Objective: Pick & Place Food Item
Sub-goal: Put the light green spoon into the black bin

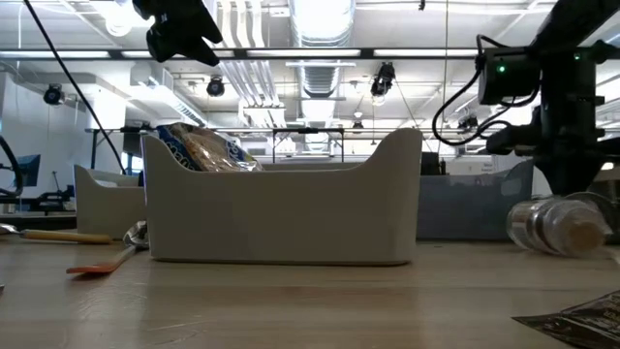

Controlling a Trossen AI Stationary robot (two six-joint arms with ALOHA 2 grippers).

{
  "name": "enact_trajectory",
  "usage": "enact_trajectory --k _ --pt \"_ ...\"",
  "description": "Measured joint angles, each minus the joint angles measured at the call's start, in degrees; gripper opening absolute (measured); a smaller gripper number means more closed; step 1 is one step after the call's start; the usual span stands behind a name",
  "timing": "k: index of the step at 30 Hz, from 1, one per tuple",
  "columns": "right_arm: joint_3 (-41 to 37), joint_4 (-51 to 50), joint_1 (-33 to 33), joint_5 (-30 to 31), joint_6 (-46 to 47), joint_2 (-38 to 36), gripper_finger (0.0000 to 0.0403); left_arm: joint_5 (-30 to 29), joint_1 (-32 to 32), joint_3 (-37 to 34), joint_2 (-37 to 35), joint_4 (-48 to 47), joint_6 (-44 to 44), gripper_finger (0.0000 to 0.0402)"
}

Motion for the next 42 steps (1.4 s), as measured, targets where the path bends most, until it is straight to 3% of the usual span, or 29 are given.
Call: enact_trajectory --k 13,23,27,42 --pt "-1.9 11.3 0.0 0.3 -3.3 4.0 0.0025 0.2 0.0 0.0 0.0 0.0 -0.2 0.0213" --pt "-2.2 11.0 0.1 1.0 -3.0 5.0 0.0174 1.0 0.0 0.0 0.0 0.0 -0.4 0.0213" --pt "-1.5 8.4 0.0 1.2 -0.3 5.0 0.0215 1.0 0.0 0.0 0.0 0.0 -0.4 0.0213" --pt "2.0 -1.0 0.0 1.6 2.8 5.0 0.0224 1.0 0.0 0.0 0.0 0.0 -0.5 0.0213"
